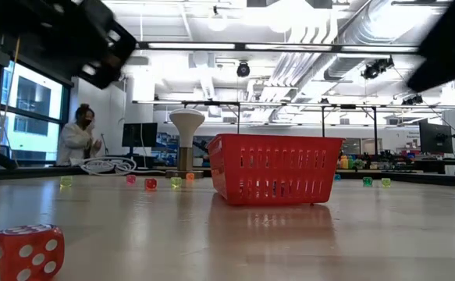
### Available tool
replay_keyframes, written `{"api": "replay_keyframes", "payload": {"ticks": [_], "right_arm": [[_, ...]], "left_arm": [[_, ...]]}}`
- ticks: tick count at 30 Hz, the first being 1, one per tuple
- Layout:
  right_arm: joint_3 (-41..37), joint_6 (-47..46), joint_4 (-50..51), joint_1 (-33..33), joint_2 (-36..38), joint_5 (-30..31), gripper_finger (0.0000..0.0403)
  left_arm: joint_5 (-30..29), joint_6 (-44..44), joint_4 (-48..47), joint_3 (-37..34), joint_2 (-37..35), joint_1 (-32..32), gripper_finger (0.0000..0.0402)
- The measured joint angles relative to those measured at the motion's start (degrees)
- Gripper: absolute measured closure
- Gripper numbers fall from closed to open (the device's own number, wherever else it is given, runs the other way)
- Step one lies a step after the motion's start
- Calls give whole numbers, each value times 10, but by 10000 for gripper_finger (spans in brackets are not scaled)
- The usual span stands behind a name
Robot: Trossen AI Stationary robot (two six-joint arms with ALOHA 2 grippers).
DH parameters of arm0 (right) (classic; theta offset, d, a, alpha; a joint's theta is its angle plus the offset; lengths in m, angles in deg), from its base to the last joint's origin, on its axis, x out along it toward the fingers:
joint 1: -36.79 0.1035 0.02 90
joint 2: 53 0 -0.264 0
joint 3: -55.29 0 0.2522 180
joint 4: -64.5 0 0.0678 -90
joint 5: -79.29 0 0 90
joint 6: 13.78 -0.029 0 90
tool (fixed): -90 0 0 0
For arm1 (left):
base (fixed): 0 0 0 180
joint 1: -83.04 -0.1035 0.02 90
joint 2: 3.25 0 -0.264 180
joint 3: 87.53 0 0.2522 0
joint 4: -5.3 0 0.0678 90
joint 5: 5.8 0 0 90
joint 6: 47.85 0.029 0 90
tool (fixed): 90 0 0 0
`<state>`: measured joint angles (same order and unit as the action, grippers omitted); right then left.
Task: Pick & Place Dice
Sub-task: Put the dark blue die into the red basket
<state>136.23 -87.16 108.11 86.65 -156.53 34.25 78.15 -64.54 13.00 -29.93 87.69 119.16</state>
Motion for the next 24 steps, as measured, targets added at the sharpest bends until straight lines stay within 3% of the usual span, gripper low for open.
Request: {"api": "replay_keyframes", "payload": {"ticks": [8,17,24], "right_arm": [[0,-89,-2,89,0,15,208],[0,-71,-82,128,0,21,208],[0,-181,-70,117,0,-79,218]], "left_arm": [[0,-1,0,0,0,22,198],[0,-1,0,0,0,22,198],[0,-8,-1,0,0,22,198]]}}
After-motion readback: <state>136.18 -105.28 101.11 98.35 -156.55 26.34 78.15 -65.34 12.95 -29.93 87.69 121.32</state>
